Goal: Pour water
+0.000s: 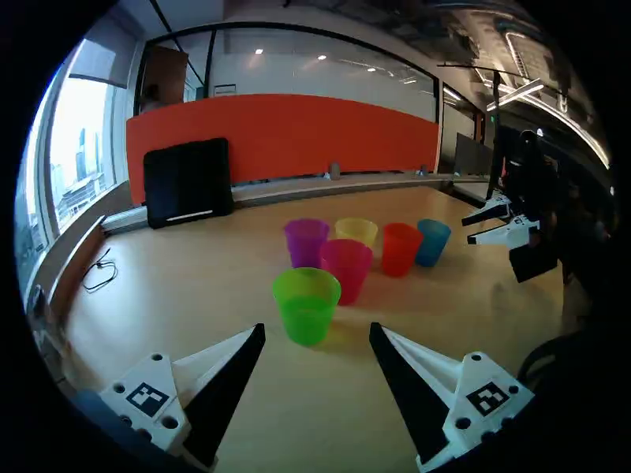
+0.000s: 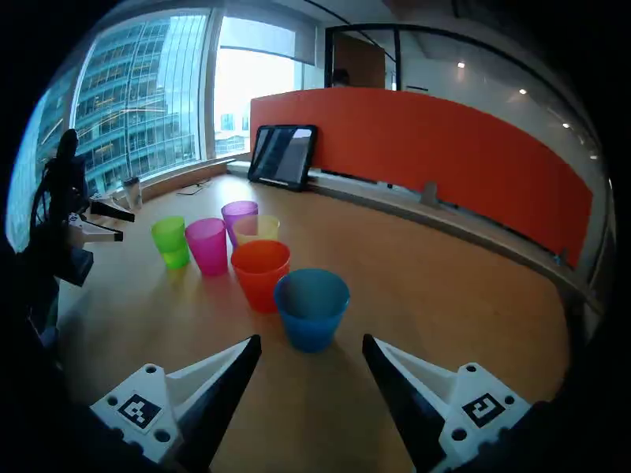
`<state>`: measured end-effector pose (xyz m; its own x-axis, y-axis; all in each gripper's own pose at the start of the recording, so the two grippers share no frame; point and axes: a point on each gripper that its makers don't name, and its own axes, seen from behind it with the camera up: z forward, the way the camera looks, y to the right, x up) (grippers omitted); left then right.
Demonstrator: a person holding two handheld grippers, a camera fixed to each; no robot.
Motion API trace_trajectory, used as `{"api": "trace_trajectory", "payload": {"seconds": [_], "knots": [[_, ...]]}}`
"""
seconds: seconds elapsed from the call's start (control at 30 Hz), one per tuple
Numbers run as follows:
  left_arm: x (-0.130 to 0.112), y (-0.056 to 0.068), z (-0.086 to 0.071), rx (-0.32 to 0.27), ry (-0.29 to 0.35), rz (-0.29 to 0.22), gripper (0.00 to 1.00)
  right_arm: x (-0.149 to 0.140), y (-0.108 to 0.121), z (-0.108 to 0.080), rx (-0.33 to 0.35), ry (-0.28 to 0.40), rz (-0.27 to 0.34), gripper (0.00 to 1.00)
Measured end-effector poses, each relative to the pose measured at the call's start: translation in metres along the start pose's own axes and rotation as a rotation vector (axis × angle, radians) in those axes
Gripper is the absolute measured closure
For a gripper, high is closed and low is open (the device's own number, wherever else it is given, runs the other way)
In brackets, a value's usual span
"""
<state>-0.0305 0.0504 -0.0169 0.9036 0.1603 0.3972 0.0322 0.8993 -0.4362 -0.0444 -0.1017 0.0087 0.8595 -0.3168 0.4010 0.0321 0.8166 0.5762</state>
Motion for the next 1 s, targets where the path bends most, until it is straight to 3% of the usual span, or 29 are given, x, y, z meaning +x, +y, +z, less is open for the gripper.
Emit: {"api": "trace_trajectory", "payload": {"seconds": [0.4, 0.8, 1.0], "knots": [[0.041, -0.013, -0.017, 0.109, 0.137, 0.010, 0.02, 0.025, -0.003, -0.033, -0.102, 0.151, 0.000, 0.00], [0.091, -0.026, -0.037, 0.225, 0.324, -0.024, 0.02, 0.043, 0.014, -0.067, -0.282, 0.287, 0.010, 0.00], [0.107, -0.030, -0.044, 0.288, 0.395, -0.010, 0.02, 0.054, 0.025, -0.083, -0.367, 0.357, 0.026, 0.00]]}}
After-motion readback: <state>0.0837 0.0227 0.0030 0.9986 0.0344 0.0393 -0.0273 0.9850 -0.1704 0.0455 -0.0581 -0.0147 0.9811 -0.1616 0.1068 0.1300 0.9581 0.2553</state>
